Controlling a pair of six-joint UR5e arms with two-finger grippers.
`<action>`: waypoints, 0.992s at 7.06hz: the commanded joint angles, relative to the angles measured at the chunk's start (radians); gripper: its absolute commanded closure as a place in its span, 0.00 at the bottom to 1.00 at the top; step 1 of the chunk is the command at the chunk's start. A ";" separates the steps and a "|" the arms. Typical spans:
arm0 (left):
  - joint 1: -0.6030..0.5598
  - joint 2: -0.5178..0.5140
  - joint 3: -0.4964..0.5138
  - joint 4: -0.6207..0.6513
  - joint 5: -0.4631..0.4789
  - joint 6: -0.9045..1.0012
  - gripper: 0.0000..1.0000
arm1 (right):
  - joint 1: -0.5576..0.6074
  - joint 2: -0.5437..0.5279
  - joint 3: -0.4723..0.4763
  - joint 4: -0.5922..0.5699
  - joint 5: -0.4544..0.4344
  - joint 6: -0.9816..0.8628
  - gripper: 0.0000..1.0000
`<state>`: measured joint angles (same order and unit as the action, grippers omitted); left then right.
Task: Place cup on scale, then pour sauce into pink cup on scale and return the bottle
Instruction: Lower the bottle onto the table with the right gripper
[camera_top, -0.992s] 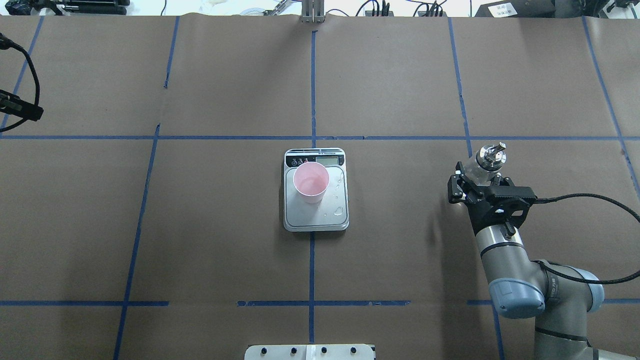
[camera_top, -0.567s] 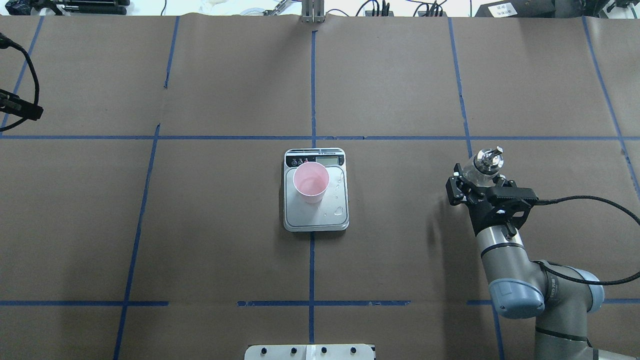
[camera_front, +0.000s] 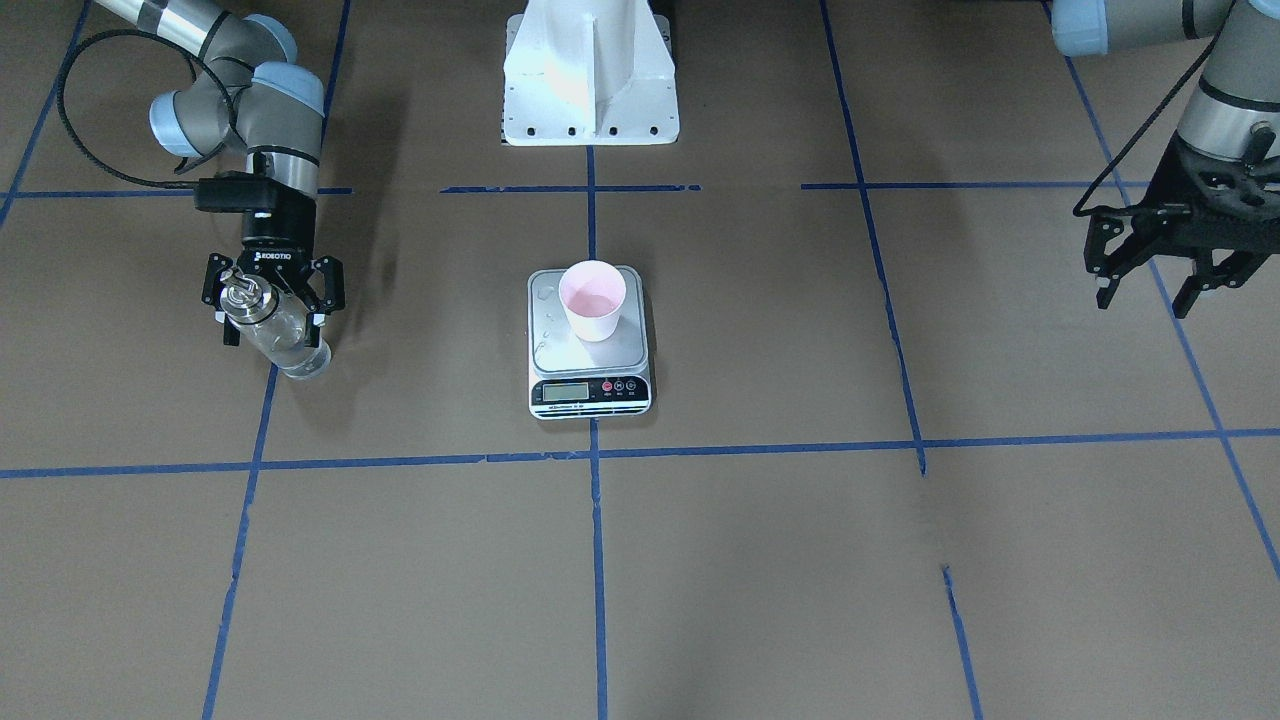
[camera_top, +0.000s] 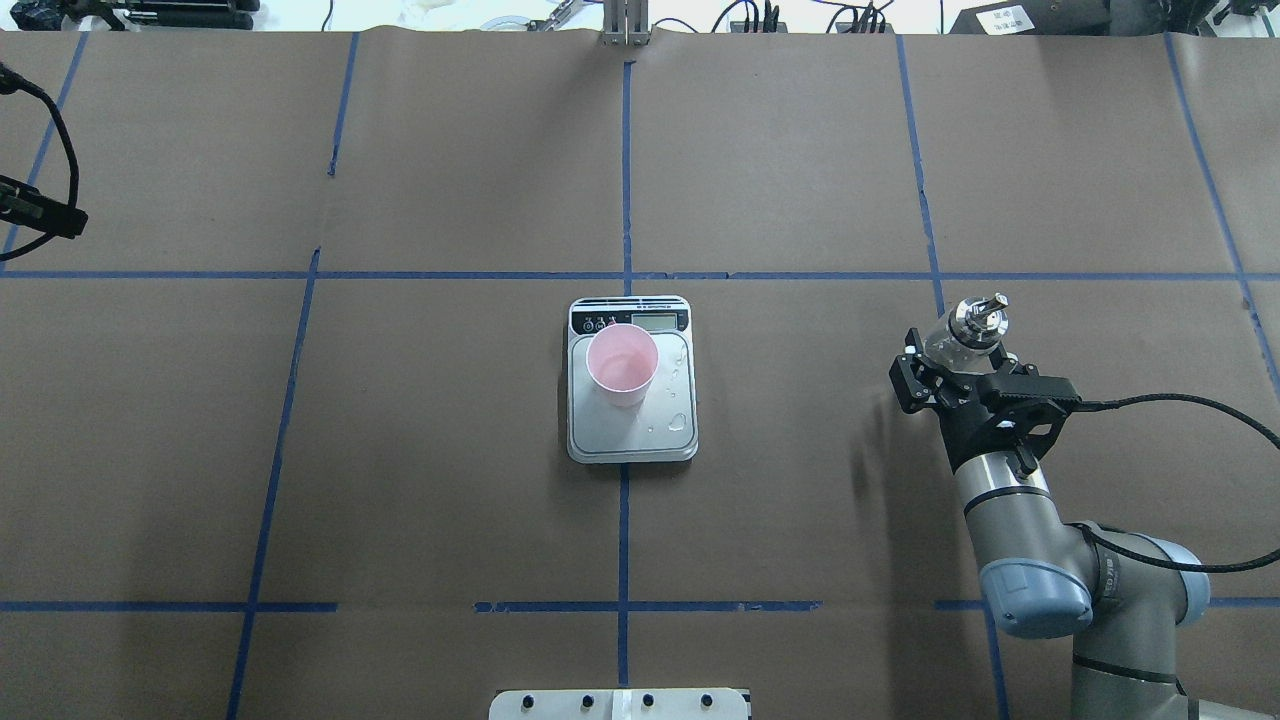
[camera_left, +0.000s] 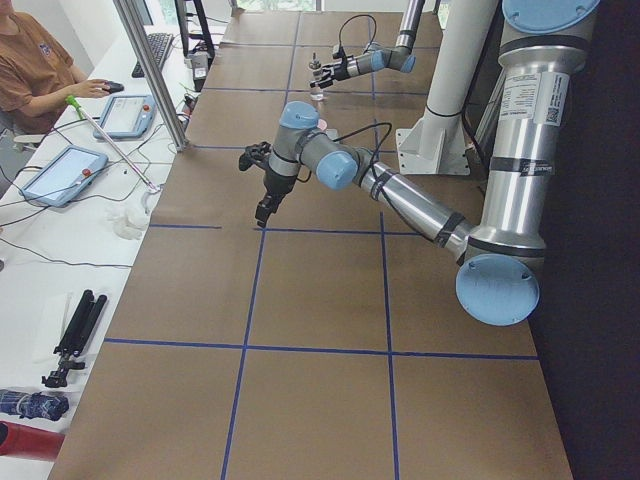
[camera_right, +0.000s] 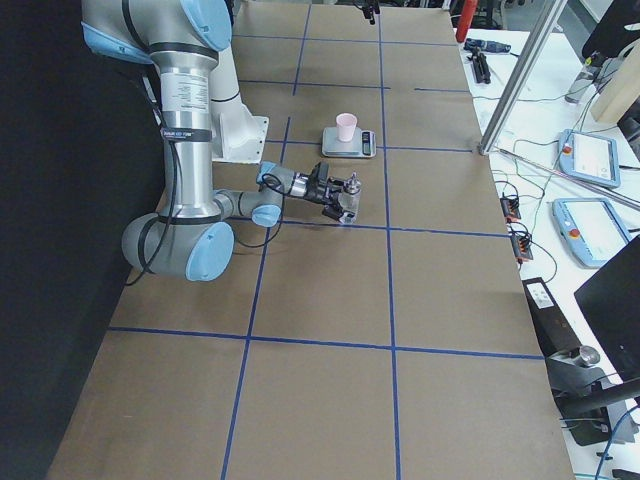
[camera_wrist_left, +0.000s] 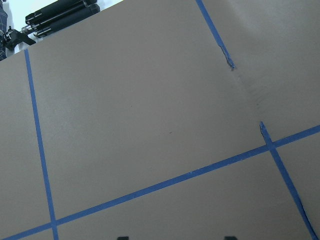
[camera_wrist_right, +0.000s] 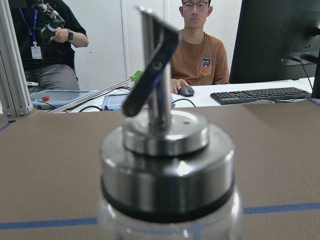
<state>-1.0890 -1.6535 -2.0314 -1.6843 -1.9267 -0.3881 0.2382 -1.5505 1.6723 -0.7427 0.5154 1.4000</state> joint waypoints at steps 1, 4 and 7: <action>0.000 0.000 0.000 0.002 0.000 0.000 0.29 | -0.013 -0.011 0.007 0.022 -0.006 -0.001 0.00; -0.002 0.003 -0.003 0.002 0.000 0.000 0.29 | -0.054 -0.014 0.007 0.072 -0.011 -0.003 0.00; -0.003 0.011 -0.020 0.003 0.000 -0.002 0.29 | -0.114 -0.107 0.009 0.185 -0.026 -0.004 0.00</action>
<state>-1.0912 -1.6445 -2.0471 -1.6817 -1.9267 -0.3891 0.1486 -1.6119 1.6811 -0.6214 0.4911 1.3971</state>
